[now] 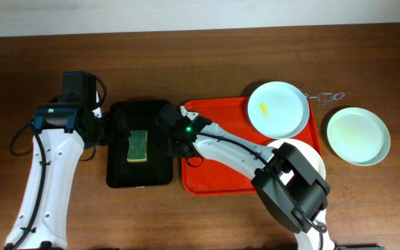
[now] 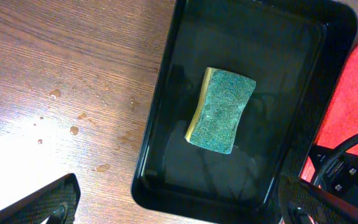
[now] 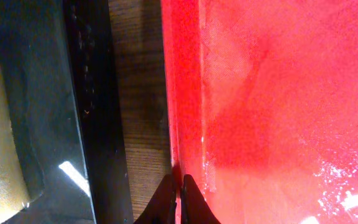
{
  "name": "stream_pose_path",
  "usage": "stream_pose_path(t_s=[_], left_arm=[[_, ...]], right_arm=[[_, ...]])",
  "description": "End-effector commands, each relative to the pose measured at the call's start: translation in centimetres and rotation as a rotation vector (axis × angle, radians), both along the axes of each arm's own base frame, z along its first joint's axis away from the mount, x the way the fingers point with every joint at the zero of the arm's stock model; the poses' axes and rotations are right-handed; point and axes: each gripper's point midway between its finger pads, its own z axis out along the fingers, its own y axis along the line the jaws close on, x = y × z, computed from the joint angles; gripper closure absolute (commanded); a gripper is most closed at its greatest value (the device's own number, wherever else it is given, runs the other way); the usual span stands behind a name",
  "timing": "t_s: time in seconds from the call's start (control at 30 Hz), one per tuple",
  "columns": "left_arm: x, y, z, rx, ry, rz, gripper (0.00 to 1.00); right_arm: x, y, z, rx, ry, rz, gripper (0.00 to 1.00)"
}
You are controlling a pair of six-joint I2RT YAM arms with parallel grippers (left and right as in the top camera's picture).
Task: Clean dirty plates on tray and stack at the side
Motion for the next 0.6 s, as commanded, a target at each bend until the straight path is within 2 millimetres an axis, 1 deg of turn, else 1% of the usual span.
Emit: stream_pose_path(t_s=[0.0,0.07,0.13,0.17,0.2,0.27,0.3,0.37,0.4,0.47,0.53,0.57], left_arm=[[0.3,0.0,0.9,-0.011,-0.03,0.014,0.01],[0.3,0.0,0.9,-0.011,-0.03,0.014,0.01],[0.3,0.0,0.9,-0.011,-0.03,0.014,0.01],[0.3,0.0,0.9,-0.011,-0.03,0.014,0.01],[0.3,0.0,0.9,-0.011,-0.03,0.014,0.01],[0.3,0.0,0.9,-0.011,-0.03,0.014,0.01],[0.3,0.0,0.9,-0.011,-0.03,0.014,0.01],[0.3,0.0,0.9,-0.011,-0.03,0.014,0.01],[0.3,0.0,0.9,-0.01,-0.03,0.014,0.01],[0.3,0.0,0.9,-0.011,-0.03,0.014,0.01],[0.3,0.0,0.9,-0.011,-0.03,0.014,0.01],[0.3,0.0,0.9,-0.011,-0.03,0.014,0.01]], right_arm=[[-2.0,0.8,-2.0,0.022,0.095,0.028,0.92],[-1.2,0.2,-0.6,0.027,0.068,0.077,0.83],[0.0,-1.2,1.9,0.026,0.043,0.094,0.79],[1.0,-3.0,3.9,0.018,0.03,0.099,0.79],[1.5,-4.5,4.9,0.006,0.029,0.096,0.78],[2.3,-9.0,6.9,-0.023,0.048,0.054,0.79],[2.6,-11.9,7.5,-0.045,0.074,0.02,0.78],[2.8,-16.7,8.1,-0.073,0.124,-0.037,0.78],[2.8,-18.3,8.3,-0.063,0.148,-0.043,0.78],[2.4,-20.1,8.6,0.025,0.195,0.055,0.75],[2.1,-24.2,8.4,0.001,0.244,-0.023,0.72],[2.3,-26.8,8.3,-0.03,0.255,-0.085,0.72]])
